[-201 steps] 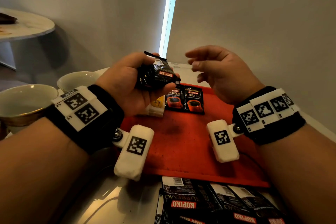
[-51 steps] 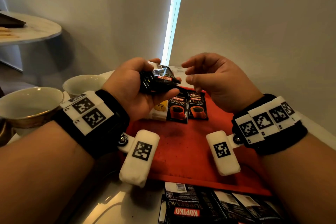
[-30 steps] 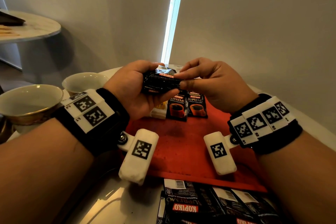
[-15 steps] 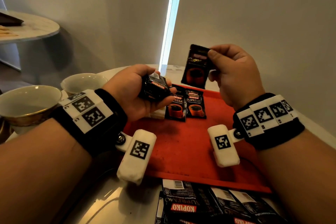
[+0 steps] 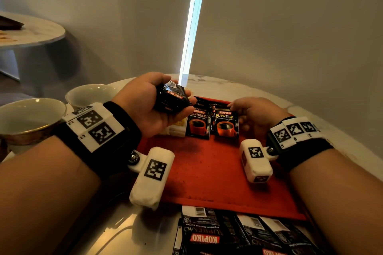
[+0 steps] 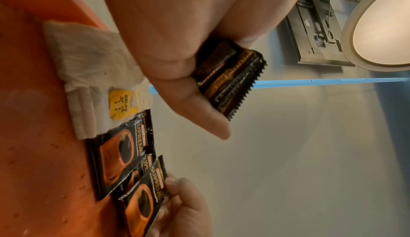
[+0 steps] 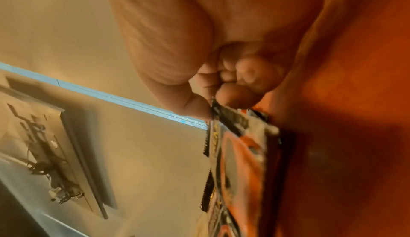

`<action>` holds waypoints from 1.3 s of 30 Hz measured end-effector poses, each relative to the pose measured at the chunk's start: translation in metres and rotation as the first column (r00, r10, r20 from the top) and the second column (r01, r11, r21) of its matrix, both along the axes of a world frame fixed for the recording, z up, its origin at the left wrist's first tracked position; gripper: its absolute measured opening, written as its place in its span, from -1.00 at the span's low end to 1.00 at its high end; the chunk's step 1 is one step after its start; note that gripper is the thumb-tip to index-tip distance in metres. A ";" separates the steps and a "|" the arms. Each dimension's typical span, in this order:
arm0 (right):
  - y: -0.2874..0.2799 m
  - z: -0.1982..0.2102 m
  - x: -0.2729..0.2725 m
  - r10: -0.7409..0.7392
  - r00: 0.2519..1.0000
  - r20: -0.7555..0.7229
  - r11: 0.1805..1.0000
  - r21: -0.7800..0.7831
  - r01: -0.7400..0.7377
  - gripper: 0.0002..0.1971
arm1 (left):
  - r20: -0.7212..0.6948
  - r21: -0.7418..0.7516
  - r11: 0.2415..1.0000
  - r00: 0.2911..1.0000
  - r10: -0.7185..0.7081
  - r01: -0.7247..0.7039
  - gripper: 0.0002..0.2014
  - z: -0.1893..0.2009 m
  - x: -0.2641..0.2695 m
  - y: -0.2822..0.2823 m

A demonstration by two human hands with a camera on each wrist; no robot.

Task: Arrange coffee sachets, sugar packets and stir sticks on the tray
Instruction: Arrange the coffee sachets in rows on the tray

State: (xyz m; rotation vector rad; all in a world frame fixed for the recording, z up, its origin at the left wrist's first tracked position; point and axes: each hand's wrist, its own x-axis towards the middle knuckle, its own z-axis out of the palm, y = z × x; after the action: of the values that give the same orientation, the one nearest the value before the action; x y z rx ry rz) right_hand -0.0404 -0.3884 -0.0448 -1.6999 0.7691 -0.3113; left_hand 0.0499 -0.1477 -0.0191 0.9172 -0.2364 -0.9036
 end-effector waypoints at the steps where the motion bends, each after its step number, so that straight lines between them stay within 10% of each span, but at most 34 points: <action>1: 0.000 -0.001 0.000 -0.002 1.000 -0.011 1.000 0.010 0.002 -0.92 | 0.000 0.001 1.000 1.000 0.001 -0.001 -0.71 0.000 0.000 0.000; 39: 0.004 0.004 -0.003 0.035 0.997 -0.062 0.999 0.014 -0.034 -0.89 | -0.038 -0.022 1.000 0.999 -0.020 0.019 -0.67 -0.001 0.003 0.000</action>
State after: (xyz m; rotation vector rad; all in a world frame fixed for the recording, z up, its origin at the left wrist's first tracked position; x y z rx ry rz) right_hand -0.0436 -0.3848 -0.0411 -1.7155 0.7848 -0.2301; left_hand 0.0525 -0.1479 -0.0200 0.8783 -0.2228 -0.9343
